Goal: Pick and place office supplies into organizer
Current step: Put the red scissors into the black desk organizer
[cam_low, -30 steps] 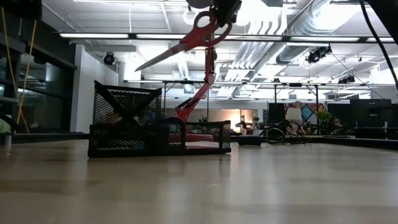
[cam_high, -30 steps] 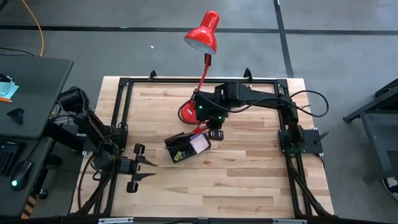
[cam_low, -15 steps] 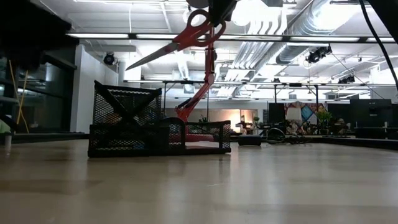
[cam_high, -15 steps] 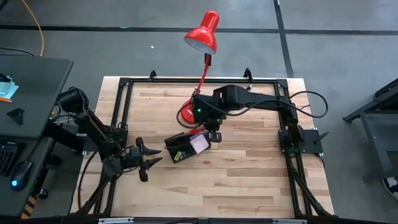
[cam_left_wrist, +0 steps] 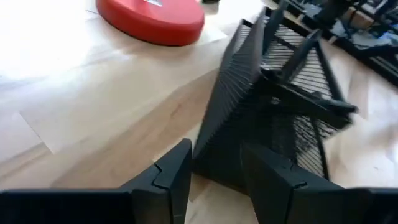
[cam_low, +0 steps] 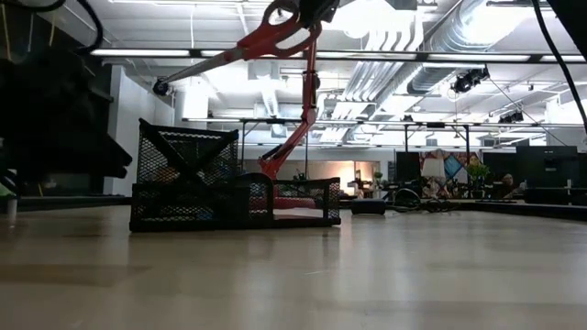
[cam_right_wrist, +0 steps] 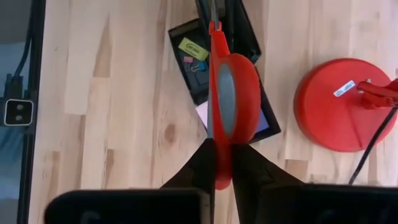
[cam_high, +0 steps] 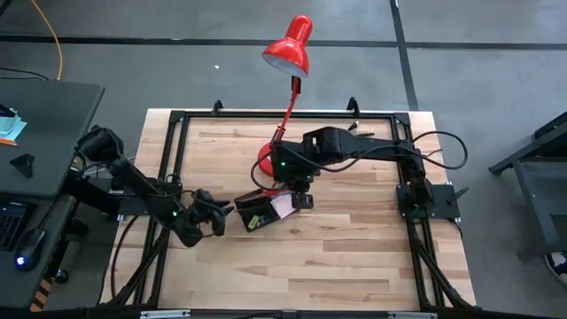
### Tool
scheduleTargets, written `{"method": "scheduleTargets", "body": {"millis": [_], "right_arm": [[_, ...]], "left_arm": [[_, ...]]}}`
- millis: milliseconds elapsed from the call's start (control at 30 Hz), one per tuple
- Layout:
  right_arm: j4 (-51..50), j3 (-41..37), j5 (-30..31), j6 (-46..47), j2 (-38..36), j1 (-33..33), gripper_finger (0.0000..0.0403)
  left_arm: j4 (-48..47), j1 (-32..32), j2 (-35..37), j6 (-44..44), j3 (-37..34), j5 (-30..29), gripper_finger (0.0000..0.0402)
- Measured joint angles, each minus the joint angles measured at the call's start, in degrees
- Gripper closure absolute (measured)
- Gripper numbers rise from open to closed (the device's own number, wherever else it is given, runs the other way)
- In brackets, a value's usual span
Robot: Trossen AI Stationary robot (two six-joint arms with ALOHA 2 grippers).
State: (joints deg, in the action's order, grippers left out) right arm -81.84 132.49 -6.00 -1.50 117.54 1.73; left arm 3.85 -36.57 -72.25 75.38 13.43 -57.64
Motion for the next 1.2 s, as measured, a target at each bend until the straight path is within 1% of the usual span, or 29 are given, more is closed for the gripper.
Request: {"method": "scheduleTargets", "body": {"millis": [200, 267, 400, 500, 633, 733, 800, 967, 1067, 1200], "right_arm": [[-0.27, 0.00, 0.20, 0.06, -0.02, -0.21, 0.0392], [-0.89, 0.00, 1.79, -0.02, 0.00, -0.26, 0.0389], [-1.61, 0.00, 3.08, -0.40, 0.00, -0.23, 0.0391], [-3.43, 0.00, 3.49, -0.48, 0.00, -0.23, 0.0393], [-5.85, -0.02, 7.18, -0.33, -0.01, -0.23, 0.0389], [-6.80, -0.02, 9.06, -1.01, 0.00, -0.23, 0.0391], [-8.32, -0.02, 9.14, -1.40, -0.02, -0.25, 0.0395], [-8.31, 0.37, 8.99, -1.53, -0.02, 0.01, 0.0393], [-8.22, 0.57, 9.01, -1.36, -0.13, 0.59, 0.0392], [-8.20, 0.57, 9.23, -0.23, -0.11, 1.69, 0.0396]], "left_arm": [[1.03, 6.10, -0.02, -2.99, 0.00, 5.13, 0.0275], [2.69, 7.62, -0.54, -3.87, 0.00, 6.13, 0.0275], [9.04, 10.74, -2.22, -9.00, 0.04, 6.97, 0.0275], [14.30, 13.55, -3.92, -12.26, 0.02, 10.12, 0.0275], [22.56, 17.08, -7.49, -17.23, 0.05, 12.59, 0.0275], [26.42, 20.28, -10.34, -20.84, 1.14, 14.96, 0.0275], [26.91, 22.47, -12.22, -22.29, 2.82, 16.35, 0.0275], [26.73, 26.69, -17.59, -25.62, 8.14, 20.66, 0.0275], [26.52, 27.91, -20.61, -28.06, 10.88, 23.61, 0.0275], [24.08, 28.42, -23.54, -27.35, 13.01, 24.21, 0.0275]]}}
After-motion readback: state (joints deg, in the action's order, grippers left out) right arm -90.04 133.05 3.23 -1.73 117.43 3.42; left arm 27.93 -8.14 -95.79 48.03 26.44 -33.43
